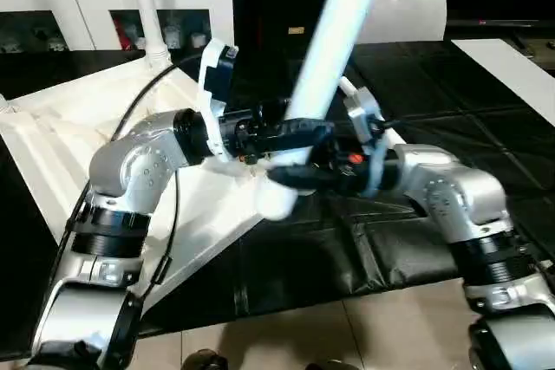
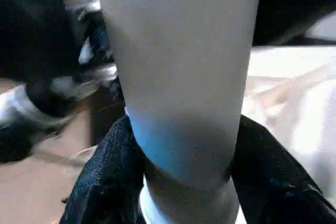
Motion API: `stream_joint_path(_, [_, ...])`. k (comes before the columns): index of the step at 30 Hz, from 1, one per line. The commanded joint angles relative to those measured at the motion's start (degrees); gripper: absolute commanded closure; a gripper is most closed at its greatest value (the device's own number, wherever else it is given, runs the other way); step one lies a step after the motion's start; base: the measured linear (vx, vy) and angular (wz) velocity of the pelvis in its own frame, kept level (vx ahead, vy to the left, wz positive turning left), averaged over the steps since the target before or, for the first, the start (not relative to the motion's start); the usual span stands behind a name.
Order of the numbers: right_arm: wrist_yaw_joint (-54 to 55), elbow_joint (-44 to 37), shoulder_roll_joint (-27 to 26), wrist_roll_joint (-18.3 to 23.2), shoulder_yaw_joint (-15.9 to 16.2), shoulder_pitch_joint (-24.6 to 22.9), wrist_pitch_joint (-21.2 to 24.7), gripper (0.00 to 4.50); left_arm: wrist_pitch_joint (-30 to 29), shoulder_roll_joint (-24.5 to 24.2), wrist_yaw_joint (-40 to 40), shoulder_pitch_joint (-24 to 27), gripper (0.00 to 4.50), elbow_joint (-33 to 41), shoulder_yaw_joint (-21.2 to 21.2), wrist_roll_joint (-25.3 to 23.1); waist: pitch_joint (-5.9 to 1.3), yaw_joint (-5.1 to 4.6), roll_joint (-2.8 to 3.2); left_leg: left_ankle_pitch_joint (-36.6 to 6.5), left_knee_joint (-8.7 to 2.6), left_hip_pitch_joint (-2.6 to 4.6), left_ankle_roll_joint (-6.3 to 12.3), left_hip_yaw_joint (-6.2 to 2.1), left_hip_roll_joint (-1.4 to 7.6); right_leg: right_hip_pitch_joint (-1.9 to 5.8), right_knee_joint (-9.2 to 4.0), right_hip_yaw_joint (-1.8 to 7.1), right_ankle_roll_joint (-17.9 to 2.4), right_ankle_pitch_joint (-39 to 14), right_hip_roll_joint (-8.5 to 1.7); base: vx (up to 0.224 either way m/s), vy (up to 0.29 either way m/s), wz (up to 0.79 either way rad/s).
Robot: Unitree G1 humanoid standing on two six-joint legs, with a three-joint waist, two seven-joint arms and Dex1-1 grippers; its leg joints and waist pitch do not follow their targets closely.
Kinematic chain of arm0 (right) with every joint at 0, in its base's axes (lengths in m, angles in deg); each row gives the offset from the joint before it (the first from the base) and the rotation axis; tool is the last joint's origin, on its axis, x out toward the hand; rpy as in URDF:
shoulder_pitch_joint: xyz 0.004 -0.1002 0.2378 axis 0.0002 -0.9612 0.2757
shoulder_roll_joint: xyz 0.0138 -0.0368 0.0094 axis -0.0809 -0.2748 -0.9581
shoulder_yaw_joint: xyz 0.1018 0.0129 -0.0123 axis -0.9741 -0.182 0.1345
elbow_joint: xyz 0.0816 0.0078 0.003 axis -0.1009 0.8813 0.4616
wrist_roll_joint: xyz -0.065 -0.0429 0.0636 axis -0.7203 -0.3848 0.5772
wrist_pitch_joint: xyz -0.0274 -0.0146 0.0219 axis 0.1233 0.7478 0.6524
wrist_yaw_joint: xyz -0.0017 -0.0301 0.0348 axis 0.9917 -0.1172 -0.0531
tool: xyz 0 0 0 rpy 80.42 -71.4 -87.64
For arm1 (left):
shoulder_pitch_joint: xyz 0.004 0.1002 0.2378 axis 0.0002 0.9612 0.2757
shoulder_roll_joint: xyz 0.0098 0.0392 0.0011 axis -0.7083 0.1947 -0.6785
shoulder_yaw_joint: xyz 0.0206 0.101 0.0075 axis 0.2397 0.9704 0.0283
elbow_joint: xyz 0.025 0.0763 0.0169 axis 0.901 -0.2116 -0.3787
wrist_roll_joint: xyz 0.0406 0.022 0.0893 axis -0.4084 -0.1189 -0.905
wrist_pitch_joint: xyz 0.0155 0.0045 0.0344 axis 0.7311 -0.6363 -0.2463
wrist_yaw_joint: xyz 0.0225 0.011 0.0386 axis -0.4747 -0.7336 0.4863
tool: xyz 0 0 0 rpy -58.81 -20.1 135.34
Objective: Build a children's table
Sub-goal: Pick table leg
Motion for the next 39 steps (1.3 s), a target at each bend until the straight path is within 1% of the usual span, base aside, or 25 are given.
stream_joint_path(1, [2.5, 0.4, 0.1, -1.0, -1.8, -0.2, -1.4, 2.54, 0.9, -0.1, 1.7, 0.4, 1.41, 1.6, -0.4, -1.6, -4.54, -0.28, 0.47, -10.6, -3.85, 1.34, -1.54, -0.25, 1.71, 2.88, -3.82, 2.06, -9.9, -12.7, -3.74, 0.000, 0.000, 0.00])
stream_joint_path(2, [3.3, 0.4, -0.2, -1.4, -1.9, -0.4, -2.0, 2.54, 0.5, 0.0, 3.1, 0.9, 1.41, 2.1, -0.8, -1.8, -4.54, -0.30, 0.54, -10.7, -3.89, 1.35, -1.56, -0.25, 1.71, 2.90, -3.75, 2.08, -9.9, -12.6, -3.69, 0.000, 0.000, 0.00])
stream_joint_path(3, [5.0, 0.2, -0.9, -2.0, -2.0, -0.8, -2.7, 2.54, 0.7, 0.7, 6.2, 1.8, 1.41, 3.4, -2.0, -2.3, -4.50, -0.30, 0.77, -11.3, -3.89, 1.45, -1.65, -0.23, 1.75, 2.70, -3.85, 2.09, -10.0, -12.6, -3.65, 0.000, 0.000, 0.00])
stream_joint_path(4, [5.5, 0.1, -1.2, -2.2, -2.0, -0.9, -2.9, 2.54, 0.6, 0.9, 7.2, 2.0, 1.41, 3.8, -2.3, -2.3, -4.48, -0.33, 0.69, -11.5, -3.96, 1.39, -1.88, -0.30, 1.87, 2.77, -3.72, 2.09, -10.1, -12.4, -3.73, 0.000, 0.000, 0.00])
stream_joint_path(5, [6.3, 0.0, -1.5, -2.4, -2.0, -1.1, -3.2, 2.54, 0.4, 1.3, 8.5, 2.4, 1.41, 4.3, -2.9, -2.2, -4.47, -0.26, 0.64, -11.9, -3.95, 1.48, -1.82, -0.27, 1.77, 2.75, -3.90, 2.05, -10.1, -12.8, -3.71, 0.000, 0.000, 0.00])
stream_joint_path(6, [8.0, 0.0, -2.3, -2.8, -2.2, -1.5, -3.8, 2.54, 1.1, 1.8, 11.0, 3.4, 1.41, 5.8, -3.4, -3.1, -4.42, -0.28, 0.56, -11.8, -4.00, 1.31, -1.81, -0.31, 1.77, 2.87, -3.89, 2.08, -10.0, -12.9, -3.78, 0.000, 0.000, 0.00])
stream_joint_path(7, [8.4, -0.1, -2.6, -2.9, -2.1, -1.6, -4.0, 2.54, 1.3, 2.1, 12.2, 3.7, 1.41, 6.2, -3.6, -3.3, -4.45, -0.29, 0.59, -12.0, -3.98, 1.35, -1.79, -0.29, 1.77, 2.81, -3.88, 2.09, -9.9, -12.9, -3.69, 0.000, 0.000, 0.00])
stream_joint_path(8, [9.0, -0.2, -3.0, -3.2, -2.1, -1.8, -4.3, 2.54, 1.7, 2.7, 14.2, 4.1, 1.70, 6.8, -3.8, -3.7, -4.45, -0.34, 0.51, -11.8, -3.97, 1.30, -1.68, -0.29, 1.78, 2.83, -3.87, 2.12, -9.8, -12.8, -3.73, 0.000, 0.000, 0.00])
stream_joint_path(9, [9.9, -0.3, -3.7, -3.6, -2.0, -2.1, -4.8, 2.54, 2.3, 3.7, 17.1, 4.6, 1.77, 7.5, -4.1, -4.5, -4.45, -0.33, 0.40, -11.8, -3.94, 1.34, -1.57, -0.24, 1.75, 2.78, -3.99, 2.13, -9.6, -13.0, -3.71, 0.000, 0.000, 0.00])
stream_joint_path(11, [10.8, -0.3, -4.3, -4.0, -1.9, -2.4, -5.3, 2.54, 3.1, 4.7, 19.6, 5.2, 1.77, 8.5, -3.8, -5.8, -4.38, -0.32, 0.40, -12.0, -4.02, 1.26, -1.50, -0.32, 1.83, 2.82, -4.06, 2.15, -9.3, -13.6, -3.75, 0.000, 0.000, 0.00])
stream_joint_path(13, [12.2, 0.1, -5.1, -4.4, -1.8, -2.4, -6.1, 2.56, 3.7, 5.7, 22.4, 6.0, 2.12, 9.9, -2.7, -7.6, -4.34, -0.39, 0.23, -12.0, -4.01, 1.23, -1.25, -0.25, 1.73, 2.72, -4.19, 2.18, -8.7, -14.3, -3.67, 0.000, 0.000, 0.00])
stream_joint_path(14, [12.6, 0.4, -5.3, -4.5, -1.8, -2.4, -6.4, 2.57, 3.9, 6.0, 23.3, 6.3, 2.20, 10.5, -2.1, -8.4, -4.32, -0.41, 0.29, -12.2, -4.08, 1.21, -1.43, -0.34, 1.82, 2.76, -4.19, 2.15, -8.4, -14.9, -3.75, 0.000, 0.000, 0.00])
stream_joint_path(15, [12.6, 0.4, -5.3, -4.5, -1.8, -2.4, -6.4, 2.57, 3.9, 6.0, 23.3, 6.3, 2.22, 10.5, -2.1, -8.4, -4.34, -0.48, 0.28, -12.1, -4.03, 1.22, -1.32, -0.32, 1.80, 2.71, -4.21, 2.18, -8.2, -14.9, -3.71, 0.000, 0.000, 0.00])
stream_joint_path(16, [13.4, 0.8, -5.9, -4.8, -1.9, -2.2, -6.8, 2.57, 4.1, 6.4, 24.2, 7.2, 2.36, 11.8, -1.1, -9.6, -4.33, -0.46, 0.14, -12.0, -3.98, 1.23, -1.12, -0.25, 1.73, 2.68, -4.33, 2.19, -8.0, -14.9, -3.67, 0.000, 0.000, 0.00])
stream_joint_path(17, [13.7, 1.0, -6.1, -5.0, -1.9, -2.1, -7.0, 2.57, 4.0, 6.4, 24.7, 7.5, 2.36, 12.4, -0.6, -10.2, -4.30, -0.51, 0.25, -12.0, -4.10, 1.15, -1.16, -0.36, 1.80, 2.70, -4.23, 2.16, -8.0, -15.0, -3.69, 0.000, 0.000, 0.00])
stream_joint_path(19, [14.2, 1.4, -6.5, -5.3, -1.9, -1.8, -7.2, 2.58, 4.0, 6.2, 25.5, 8.3, 2.52, 13.6, 0.5, -11.3, -4.33, -0.59, 0.31, -12.2, -4.02, 1.20, -1.14, -0.31, 1.76, 2.60, -4.26, 2.19, -7.8, -15.1, -3.65, 0.000, 0.000, 0.00])
stream_joint_path(22, [14.6, 1.8, -6.7, -5.5, -1.8, -1.5, -7.6, 2.58, 4.4, 5.9, 26.4, 9.1, 2.57, 14.6, 1.7, -12.6, -4.31, -0.63, 0.30, -12.1, -4.11, 1.11, -1.14, -0.39, 1.82, 2.62, -4.19, 2.18, -7.7, -14.7, -3.63, 0.000, 0.000, 0.00])
stream_joint_path(23, [14.7, 1.9, -6.8, -5.6, -1.9, -1.4, -7.7, 2.58, 4.4, 5.9, 26.8, 9.2, 2.57, 14.7, 1.8, -12.9, -4.29, -0.71, -0.13, -12.1, -4.09, 1.11, -1.04, -0.28, 1.80, 2.58, -4.28, 2.17, -7.7, -14.8, -3.57, 0.000, 0.000, 0.00])
stream_joint_path(24, [14.9, 2.2, -6.9, -5.8, -2.0, -1.2, -7.8, 2.58, 4.6, 5.6, 27.3, 9.3, 2.58, 14.7, 2.2, -13.8, -4.25, -0.64, 0.12, -12.1, -4.05, 1.16, -1.01, -0.29, 1.75, 2.53, -4.27, 2.21, -7.6, -15.3, -3.64, 0.000, 0.000, 0.00])
stream_joint_path(26, [15.0, 2.4, -6.9, -5.8, -2.0, -1.1, -8.0, 2.58, 5.0, 5.3, 27.4, 9.4, 2.59, 14.7, 2.6, -14.6, -4.25, -0.65, 0.16, -12.4, -4.08, 1.18, -1.10, -0.32, 1.74, 2.47, -4.31, 2.21, -7.4, -15.8, -3.62, 0.000, 0.000, 0.00])
stream_joint_path(30, [15.0, 2.7, -7.1, -6.1, -2.0, -1.0, -8.2, 2.58, 5.9, 4.6, 27.6, 9.9, 2.60, 14.8, 3.7, -16.2, -4.24, -0.77, 0.19, -12.5, -4.11, 1.16, -1.23, -0.33, 1.74, 2.50, -4.29, 2.23, -7.6, -15.2, -3.65, 0.000, 0.000, 0.00])
stream_joint_path(34, [15.0, 2.8, -7.1, -6.5, -1.9, -0.8, -8.4, 2.58, 7.2, 1.4, 26.7, 10.1, 2.60, 13.7, 6.6, -20.5, -4.25, -0.97, 0.29, -12.6, -4.17, 1.18, -1.28, -0.40, 1.78, 2.46, -4.15, 2.22, -7.6, -14.4, -3.57, 0.000, 0.000, 0.00])
stream_joint_path(36, [15.0, 2.9, -7.0, -6.6, -1.9, -0.7, -8.5, 2.58, 6.5, 1.5, 27.9, 9.8, 2.61, 13.0, 5.8, -20.4, -4.26, -1.11, 0.39, -12.5, -4.13, 1.21, -1.53, -0.34, 1.75, 2.48, -4.10, 2.25, -8.0, -14.1, -3.63, 0.000, 0.000, 0.00])
stream_joint_path(39, [15.0, 3.1, -6.9, -6.7, -2.0, -0.4, -8.6, 2.58, 3.9, 4.2, 30.5, 9.2, 2.61, 12.6, 2.0, -16.6, -4.25, -1.40, 0.27, -12.8, -4.04, 1.14, -1.77, -0.25, 1.67, 2.57, -4.04, 2.24, -8.5, -14.0, -3.62, 0.000, 0.000, 0.00])
